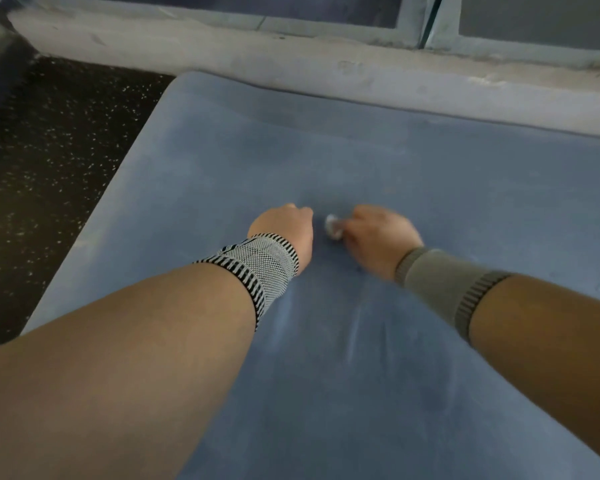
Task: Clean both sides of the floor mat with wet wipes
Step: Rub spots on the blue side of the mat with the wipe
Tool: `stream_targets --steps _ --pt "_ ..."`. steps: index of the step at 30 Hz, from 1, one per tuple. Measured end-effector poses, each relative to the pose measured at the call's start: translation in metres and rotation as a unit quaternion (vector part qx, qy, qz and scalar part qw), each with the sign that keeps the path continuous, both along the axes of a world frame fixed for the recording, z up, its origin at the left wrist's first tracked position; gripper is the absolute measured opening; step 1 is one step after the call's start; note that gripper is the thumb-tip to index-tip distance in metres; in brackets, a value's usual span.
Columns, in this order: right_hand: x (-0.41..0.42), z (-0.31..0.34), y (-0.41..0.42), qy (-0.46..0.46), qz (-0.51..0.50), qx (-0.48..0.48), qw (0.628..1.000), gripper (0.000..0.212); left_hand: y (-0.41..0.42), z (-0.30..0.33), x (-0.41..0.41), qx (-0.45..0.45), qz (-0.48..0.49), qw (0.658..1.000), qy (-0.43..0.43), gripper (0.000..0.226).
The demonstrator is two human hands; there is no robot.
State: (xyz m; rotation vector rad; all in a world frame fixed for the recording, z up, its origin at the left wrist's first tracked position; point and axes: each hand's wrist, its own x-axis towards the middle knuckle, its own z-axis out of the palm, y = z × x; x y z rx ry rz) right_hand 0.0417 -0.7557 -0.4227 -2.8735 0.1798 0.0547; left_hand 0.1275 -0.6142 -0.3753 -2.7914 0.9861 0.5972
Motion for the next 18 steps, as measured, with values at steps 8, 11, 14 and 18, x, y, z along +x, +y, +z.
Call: stream_targets --steps 8,11,14,18 --pt "0.014 -0.003 0.022 -0.01 -0.079 0.022 0.997 0.031 -0.007 0.0 0.004 0.017 0.03 0.999 0.036 0.067" --pt "0.014 0.0 0.013 -0.004 0.02 -0.006 1.0 0.029 -0.017 0.004 0.006 0.054 0.033 0.997 0.04 0.057" --pt "0.023 -0.006 -0.058 -0.001 -0.242 -0.027 0.97 0.032 -0.022 0.004 0.007 0.053 0.034 0.997 0.034 0.047" --pt "0.02 -0.004 -0.036 -0.021 -0.254 0.003 0.967 0.031 -0.023 -0.005 0.007 -0.004 0.051 0.997 0.055 0.054"
